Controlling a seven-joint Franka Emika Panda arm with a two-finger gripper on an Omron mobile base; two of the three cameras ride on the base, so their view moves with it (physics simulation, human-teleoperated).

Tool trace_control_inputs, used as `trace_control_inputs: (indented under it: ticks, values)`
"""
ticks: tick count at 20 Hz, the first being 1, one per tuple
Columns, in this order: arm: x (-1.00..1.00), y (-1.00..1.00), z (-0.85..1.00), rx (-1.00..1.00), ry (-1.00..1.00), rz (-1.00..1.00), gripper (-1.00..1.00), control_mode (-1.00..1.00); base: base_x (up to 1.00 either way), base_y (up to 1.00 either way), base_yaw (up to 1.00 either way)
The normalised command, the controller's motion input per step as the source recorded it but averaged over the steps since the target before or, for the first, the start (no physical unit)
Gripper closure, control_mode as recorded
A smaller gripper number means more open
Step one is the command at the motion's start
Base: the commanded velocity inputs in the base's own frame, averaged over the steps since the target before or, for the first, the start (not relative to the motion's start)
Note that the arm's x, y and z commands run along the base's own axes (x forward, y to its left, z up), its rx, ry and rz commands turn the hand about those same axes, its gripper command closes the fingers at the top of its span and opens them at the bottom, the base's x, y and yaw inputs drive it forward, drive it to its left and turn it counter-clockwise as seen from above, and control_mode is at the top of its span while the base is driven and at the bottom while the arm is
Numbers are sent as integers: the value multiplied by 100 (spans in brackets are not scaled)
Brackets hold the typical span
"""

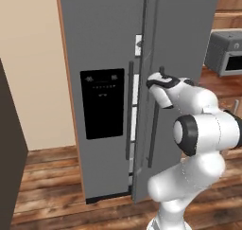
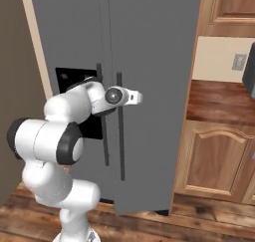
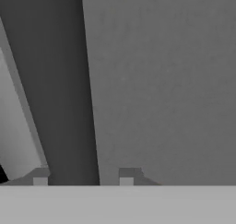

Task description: Gather the lemon wedge and cucumber from the fridge and place them on a tray on the dining counter. Then gather the fishs from the fridge and place them on the other tray.

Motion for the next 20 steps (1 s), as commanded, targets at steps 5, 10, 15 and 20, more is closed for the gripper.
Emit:
trace_control_inputs:
  ticks: [5,10,15,20]
  values:
    - [-66,-98,0,0,1,0,100,-100,0,0,0]
    - [-58,-100,-1,0,0,1,100,-100,0,0,0]
    - [-44,-100,0,0,0,3,100,-100,0,0,0]
    - [-33,-100,-1,0,0,6,100,-100,0,0,0]
